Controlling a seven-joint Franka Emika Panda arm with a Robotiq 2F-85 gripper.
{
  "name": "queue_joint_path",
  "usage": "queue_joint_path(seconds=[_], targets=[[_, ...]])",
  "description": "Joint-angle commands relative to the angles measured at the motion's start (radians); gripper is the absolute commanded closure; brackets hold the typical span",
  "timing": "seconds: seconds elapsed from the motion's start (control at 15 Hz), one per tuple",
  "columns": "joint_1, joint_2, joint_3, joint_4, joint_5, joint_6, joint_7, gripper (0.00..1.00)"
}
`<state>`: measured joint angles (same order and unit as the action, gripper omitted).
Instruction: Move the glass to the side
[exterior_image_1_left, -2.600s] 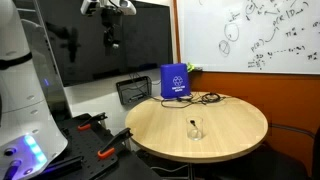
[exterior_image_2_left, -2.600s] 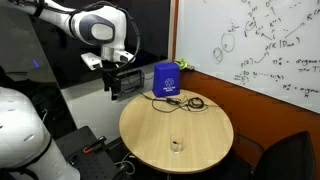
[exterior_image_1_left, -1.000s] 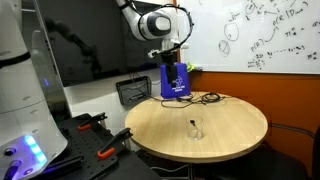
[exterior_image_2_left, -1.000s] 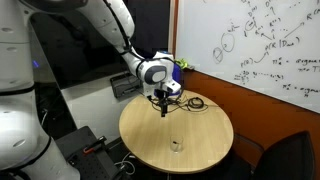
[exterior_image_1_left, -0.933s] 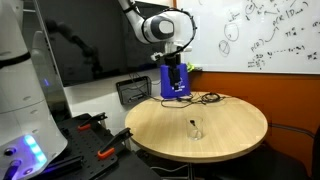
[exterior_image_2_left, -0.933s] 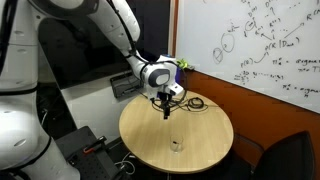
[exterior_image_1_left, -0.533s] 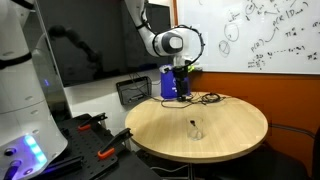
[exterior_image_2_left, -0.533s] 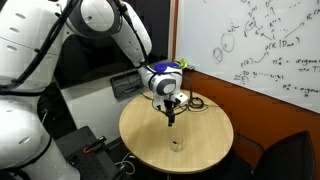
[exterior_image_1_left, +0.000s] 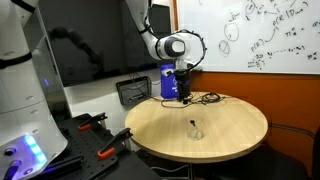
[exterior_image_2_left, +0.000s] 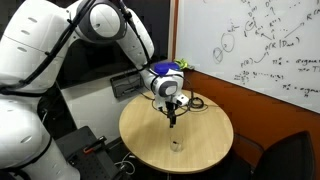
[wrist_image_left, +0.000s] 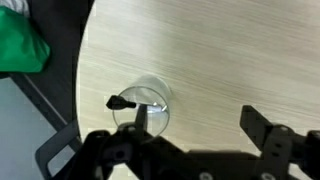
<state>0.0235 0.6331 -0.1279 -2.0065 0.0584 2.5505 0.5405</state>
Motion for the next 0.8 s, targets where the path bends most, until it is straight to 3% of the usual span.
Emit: queue_joint_path(seconds=[0.0, 0.13, 0.6, 0.67, 0.73], targets=[[0.016, 0.002, -0.016, 0.002, 0.018, -0.003, -0.012, 0.00], [0.008, 0.039, -0.022, 0.021, 0.026, 0.052, -0.003, 0.00], [-0.101, 0.226, 0.030, 0.220, 0.129, -0.029, -0.116, 0.01], [-0.109, 0.249, 0.035, 0.247, 0.140, -0.029, -0.127, 0.08], [-0.108, 0.275, 0.031, 0.279, 0.147, -0.041, -0.120, 0.26]])
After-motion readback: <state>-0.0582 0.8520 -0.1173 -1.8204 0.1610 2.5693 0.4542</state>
